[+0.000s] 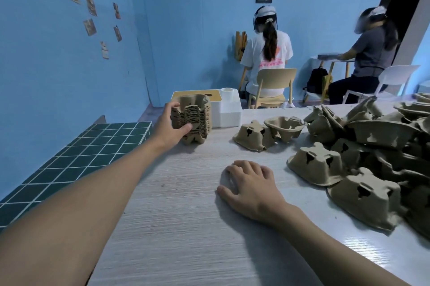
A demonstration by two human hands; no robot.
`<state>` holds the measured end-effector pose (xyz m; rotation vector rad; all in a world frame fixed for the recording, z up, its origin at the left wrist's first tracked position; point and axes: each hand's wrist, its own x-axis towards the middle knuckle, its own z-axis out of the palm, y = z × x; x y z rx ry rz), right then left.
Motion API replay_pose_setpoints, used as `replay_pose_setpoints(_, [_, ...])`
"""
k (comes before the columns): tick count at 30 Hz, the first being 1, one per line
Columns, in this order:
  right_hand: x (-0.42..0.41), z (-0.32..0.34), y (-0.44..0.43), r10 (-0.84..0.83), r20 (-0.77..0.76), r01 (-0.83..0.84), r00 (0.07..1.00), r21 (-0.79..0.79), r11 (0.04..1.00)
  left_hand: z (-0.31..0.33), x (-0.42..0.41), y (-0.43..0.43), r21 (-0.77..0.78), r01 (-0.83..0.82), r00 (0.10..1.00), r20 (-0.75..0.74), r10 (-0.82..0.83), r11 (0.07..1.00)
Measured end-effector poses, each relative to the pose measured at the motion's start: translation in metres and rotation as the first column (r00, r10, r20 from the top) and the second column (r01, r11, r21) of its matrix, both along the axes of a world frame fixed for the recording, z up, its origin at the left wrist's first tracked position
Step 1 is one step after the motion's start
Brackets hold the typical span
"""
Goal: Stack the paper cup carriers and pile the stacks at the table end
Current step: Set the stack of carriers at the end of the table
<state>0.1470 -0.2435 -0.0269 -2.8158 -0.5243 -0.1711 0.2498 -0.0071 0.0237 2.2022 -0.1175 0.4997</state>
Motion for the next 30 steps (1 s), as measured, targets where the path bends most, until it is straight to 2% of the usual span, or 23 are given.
replay_pose_setpoints(3, [-0.001,0.002,0.000,-0.005,-0.014,0.005,1.000,0.000,1.000,0.002,0.000,0.005,-0.014,0.041,0.998,-0.048,-0.041,0.999])
replay_pose_setpoints(5, [-0.001,0.003,0.001,-0.011,-0.023,0.011,1.000,-0.003,1.000,-0.002,-0.005,0.005,0.003,-0.007,0.999,-0.039,0.007,1.000])
replay_pose_setpoints(7, [-0.002,0.004,0.001,-0.016,-0.028,0.016,0.999,0.001,1.000,-0.007,-0.018,-0.002,0.039,-0.206,0.977,0.057,0.204,0.978])
replay_pose_setpoints(8, [-0.002,0.005,0.001,-0.017,-0.028,0.018,0.999,0.006,1.000,-0.009,-0.028,-0.008,0.045,-0.286,0.949,0.151,0.276,0.957])
replay_pose_setpoints(9, [-0.003,0.005,0.001,-0.017,-0.026,0.018,1.000,0.013,1.000,-0.009,-0.038,-0.017,0.045,-0.295,0.927,0.256,0.274,0.954])
replay_pose_setpoints(11, [-0.004,0.007,0.001,-0.012,-0.022,0.013,1.000,0.046,0.999,-0.002,-0.056,-0.042,0.092,-0.132,0.940,0.328,0.095,0.987])
replay_pose_setpoints(14, [-0.007,0.006,-0.009,-0.027,0.033,0.022,0.999,0.151,0.988,0.014,-0.058,-0.089,0.295,0.138,0.961,0.193,-0.200,0.945])
replay_pose_setpoints(17, [-0.009,0.002,-0.034,-0.074,0.157,0.044,0.985,0.187,0.981,0.025,-0.038,-0.143,0.379,0.248,0.944,0.113,-0.310,0.892])
replay_pose_setpoints(21, [-0.009,-0.006,-0.061,-0.082,0.157,0.036,0.984,0.275,0.961,0.024,0.004,-0.204,0.436,0.278,0.943,0.047,-0.330,0.856])
replay_pose_setpoints(24, [-0.006,-0.004,-0.069,-0.039,0.128,-0.003,0.991,0.317,0.949,0.023,0.023,-0.232,0.588,0.337,0.935,-0.117,-0.334,0.736])
replay_pose_setpoints(26, [-0.004,0.001,-0.075,-0.043,0.107,0.005,0.993,0.331,0.944,0.022,0.025,-0.243,0.664,0.326,0.940,-0.151,-0.307,0.672])
replay_pose_setpoints(30, [-0.010,0.009,-0.086,-0.027,0.085,-0.002,0.996,0.322,0.947,0.024,0.012,-0.242,0.606,0.236,0.967,-0.068,-0.246,0.760])
